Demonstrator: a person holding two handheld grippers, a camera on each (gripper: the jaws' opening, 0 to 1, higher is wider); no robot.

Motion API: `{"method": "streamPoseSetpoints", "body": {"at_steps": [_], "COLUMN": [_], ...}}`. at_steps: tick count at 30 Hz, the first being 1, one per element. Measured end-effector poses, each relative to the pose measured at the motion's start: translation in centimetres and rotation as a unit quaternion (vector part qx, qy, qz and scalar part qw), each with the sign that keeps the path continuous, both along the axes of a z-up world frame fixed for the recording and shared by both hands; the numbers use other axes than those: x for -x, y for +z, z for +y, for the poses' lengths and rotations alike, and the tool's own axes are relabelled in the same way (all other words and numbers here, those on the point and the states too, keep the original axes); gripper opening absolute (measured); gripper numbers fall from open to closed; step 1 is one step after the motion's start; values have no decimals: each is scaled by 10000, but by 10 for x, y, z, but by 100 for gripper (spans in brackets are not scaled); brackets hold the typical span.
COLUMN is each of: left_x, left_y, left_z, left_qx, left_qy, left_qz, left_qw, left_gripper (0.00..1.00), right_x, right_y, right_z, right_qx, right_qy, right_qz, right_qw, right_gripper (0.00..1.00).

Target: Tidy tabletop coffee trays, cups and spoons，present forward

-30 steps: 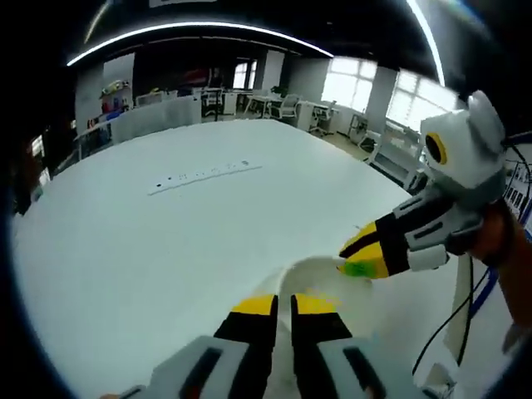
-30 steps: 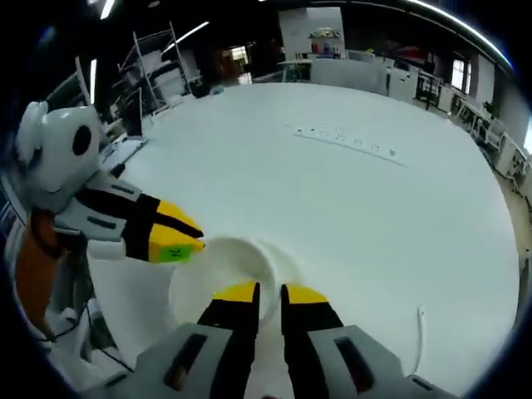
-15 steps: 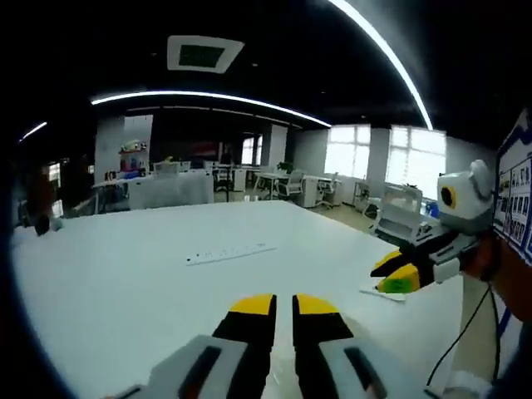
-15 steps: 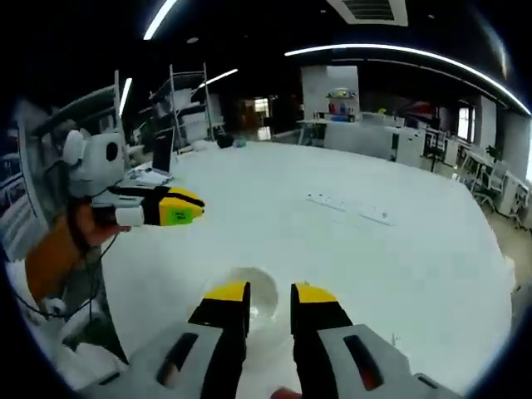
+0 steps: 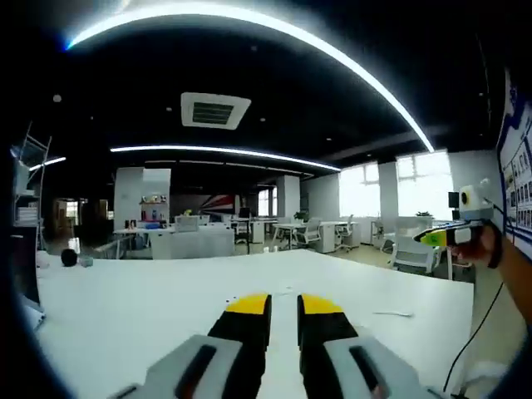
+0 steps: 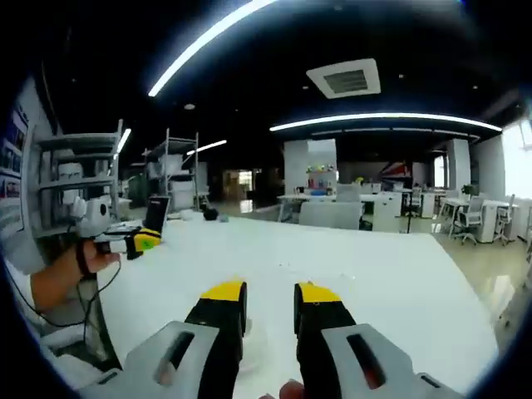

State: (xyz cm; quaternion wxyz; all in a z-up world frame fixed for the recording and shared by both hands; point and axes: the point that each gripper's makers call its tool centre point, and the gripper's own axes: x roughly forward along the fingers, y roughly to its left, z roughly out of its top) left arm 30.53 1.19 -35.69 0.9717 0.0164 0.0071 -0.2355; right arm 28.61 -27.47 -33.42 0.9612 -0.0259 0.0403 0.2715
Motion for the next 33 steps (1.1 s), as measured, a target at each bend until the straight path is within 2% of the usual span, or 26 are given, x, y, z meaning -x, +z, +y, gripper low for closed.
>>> {"method": "streamPoseSetpoints", "body": {"at_steps": [2, 4, 5, 8, 11, 13, 15, 18, 20, 21, 22, 24, 28, 30, 33], "left_x": [6, 9, 13, 20, 31, 38, 44, 49, 54, 56, 57, 60, 66, 69, 73], "left_y": [-1, 2, 1, 3, 3, -2, -9, -18, -23, -32, -42, -40, -49, -47, -46], "left_z": [7, 21, 26, 42, 68, 79, 90, 108, 113, 112, 113, 112, 116, 120, 126], "left_qx": [64, -97, -28, -20, 42, 27, 73, 172, 208, 512, 539, 156, 265, 170, 262], "left_qy": [70, 261, 305, 452, 807, 871, 967, 1124, 1166, 1128, 1176, 1226, 1324, 1449, 1520], "left_qz": [-20, -311, -309, -515, -796, -922, -971, -1009, -1022, -761, -481, -768, -731, -875, -1046], "left_qw": [10000, 9991, 9991, 9977, 9935, 9919, 9905, 9884, 9877, 9894, 9904, 9894, 9881, 9854, 9825], "left_gripper": [15, 15, 15, 15, 15, 15, 15, 16, 16, 16, 17, 19, 20, 20, 20], "right_x": [6, 7, 5, 10, 13, 16, 20, 28, 33, 34, 35, 39, 42, 42, 41], "right_y": [6, 9, 14, 10, 4, -4, -10, -24, -34, -37, -44, -49, -55, -57, -61], "right_z": [-5, -18, -28, -42, -64, -76, -92, -103, -107, -109, -115, -119, -122, -123, -125], "right_qx": [-11, -179, -378, -304, -320, -421, -458, -477, -445, -440, -443, -495, -720, -690, -627], "right_qy": [-91, -174, -272, -418, -615, -662, -889, -965, -1014, -1041, -1160, -1213, -1179, -1196, -1232], "right_qz": [-228, -280, -402, -498, -674, -669, -811, -829, -831, -827, -776, -783, -751, -715, -714], "right_qw": [9997, 9993, 9981, 9974, 9953, 9947, 9917, 9907, 9904, 9901, 9892, 9883, 9876, 9878, 9878], "right_gripper": [23, 24, 24, 27, 30, 31, 31, 32, 32, 32, 33, 34, 34, 35, 35]}}
